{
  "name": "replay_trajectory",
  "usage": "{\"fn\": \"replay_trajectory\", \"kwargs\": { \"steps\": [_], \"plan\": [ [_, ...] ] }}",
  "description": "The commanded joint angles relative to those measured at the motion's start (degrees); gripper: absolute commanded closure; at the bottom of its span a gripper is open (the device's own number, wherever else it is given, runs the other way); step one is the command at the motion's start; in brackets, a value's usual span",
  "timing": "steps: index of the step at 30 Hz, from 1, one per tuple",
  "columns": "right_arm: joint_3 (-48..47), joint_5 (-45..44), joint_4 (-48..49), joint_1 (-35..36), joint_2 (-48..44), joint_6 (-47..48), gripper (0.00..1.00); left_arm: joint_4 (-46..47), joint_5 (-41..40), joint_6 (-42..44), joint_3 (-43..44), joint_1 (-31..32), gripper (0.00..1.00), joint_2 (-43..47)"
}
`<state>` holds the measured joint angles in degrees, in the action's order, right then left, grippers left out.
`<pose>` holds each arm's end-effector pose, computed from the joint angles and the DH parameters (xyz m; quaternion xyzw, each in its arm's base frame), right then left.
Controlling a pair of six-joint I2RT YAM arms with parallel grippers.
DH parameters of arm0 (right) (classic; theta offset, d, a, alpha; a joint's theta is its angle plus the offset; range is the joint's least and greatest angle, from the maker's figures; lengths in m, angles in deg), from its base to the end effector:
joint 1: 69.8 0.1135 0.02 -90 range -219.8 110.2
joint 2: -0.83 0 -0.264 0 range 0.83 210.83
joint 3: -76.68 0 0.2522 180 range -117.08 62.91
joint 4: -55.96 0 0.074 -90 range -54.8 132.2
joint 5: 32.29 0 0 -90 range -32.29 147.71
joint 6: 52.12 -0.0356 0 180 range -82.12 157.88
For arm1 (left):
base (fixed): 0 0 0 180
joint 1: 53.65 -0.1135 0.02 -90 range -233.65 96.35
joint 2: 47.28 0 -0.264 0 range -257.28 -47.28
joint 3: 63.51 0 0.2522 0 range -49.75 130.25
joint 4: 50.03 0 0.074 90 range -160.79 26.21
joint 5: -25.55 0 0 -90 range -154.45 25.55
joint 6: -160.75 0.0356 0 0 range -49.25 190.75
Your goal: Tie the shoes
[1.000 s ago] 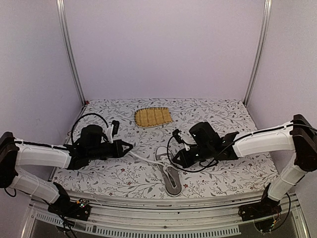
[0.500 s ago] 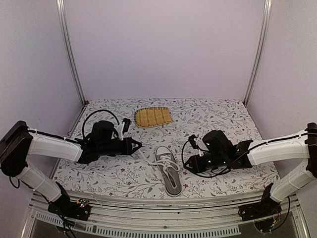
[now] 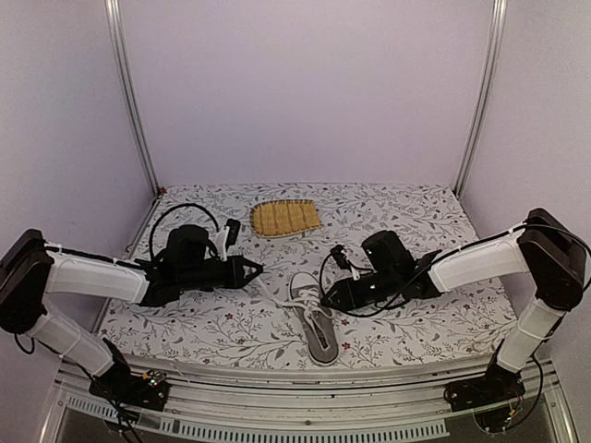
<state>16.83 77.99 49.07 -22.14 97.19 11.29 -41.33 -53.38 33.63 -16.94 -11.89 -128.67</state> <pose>0.2131 0.2522 0.1520 -0.2338 0.8761 0.3639 0.2129 0.2083 -0.1951 0.1826 0.0852 0.8419 -0.3977 0.3547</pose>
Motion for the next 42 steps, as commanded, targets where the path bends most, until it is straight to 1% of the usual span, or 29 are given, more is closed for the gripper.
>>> {"fn": "replay_trajectory", "kwargs": {
  "steps": [1, 4, 6, 8, 10, 11, 13, 19, 21, 24, 29, 33, 39, 42],
  "plan": [
    [-1.55, 6.11, 4.08, -0.17, 2.69, 2.24, 0.60, 0.58, -1.10, -0.28, -1.05, 0.69, 1.00, 1.43],
    [-1.51, 8.28, 5.31, -0.16, 4.45, 2.16, 0.60, 0.33, -1.39, -0.30, -0.98, 0.65, 1.00, 1.46],
    [-1.39, 10.41, 6.16, -0.19, 5.25, 2.19, 0.64, 0.27, -1.36, -0.21, -0.87, 0.69, 1.00, 1.26],
    [-1.30, 11.25, 6.43, -0.18, 5.08, 2.29, 0.74, 0.21, -1.40, -0.21, -0.76, 0.65, 1.00, 1.19],
    [-0.44, 9.84, 6.39, -0.16, 3.43, 2.37, 0.89, 0.12, -1.40, -0.22, -0.69, 0.64, 1.00, 1.18],
    [0.11, 8.67, 6.28, -0.12, 2.16, 2.27, 0.92, 0.12, -1.40, -0.18, -0.62, 0.68, 1.00, 1.22],
    [1.51, 5.92, 5.44, -0.28, -1.28, 1.99, 0.95, 0.08, -1.31, 0.21, -0.38, 0.66, 1.00, 1.15],
    [8.55, -6.22, 1.42, -0.24, -15.29, -1.77, 0.97, -0.49, 1.31, 3.58, 3.37, 1.11, 1.00, -1.33],
    [11.94, -9.49, 2.06, -0.27, -19.70, -4.24, 0.96, -0.63, 2.00, 4.66, 5.03, 1.67, 1.00, -2.89],
    [16.55, -11.27, 5.35, -0.24, -23.69, -7.99, 0.94, 0.70, 4.26, 5.85, 7.08, 2.67, 1.00, -6.00],
    [18.31, -11.52, 8.63, -0.25, -22.49, -12.28, 0.95, 2.80, 10.78, 8.45, 10.86, 5.13, 1.00, -12.03],
    [18.92, -10.59, 14.16, -0.20, -22.52, -14.69, 0.93, 3.78, 15.84, 10.14, 13.39, 6.96, 1.00, -15.89],
    [14.63, -9.70, 15.24, -0.19, -21.19, -10.31, 0.93, 4.41, 23.52, 12.25, 16.82, 7.99, 1.00, -19.99],
    [11.02, -8.48, 15.21, -0.17, -19.27, -7.55, 0.93, 3.60, 25.31, 13.43, 18.40, 8.04, 1.00, -21.54]
  ]
}}
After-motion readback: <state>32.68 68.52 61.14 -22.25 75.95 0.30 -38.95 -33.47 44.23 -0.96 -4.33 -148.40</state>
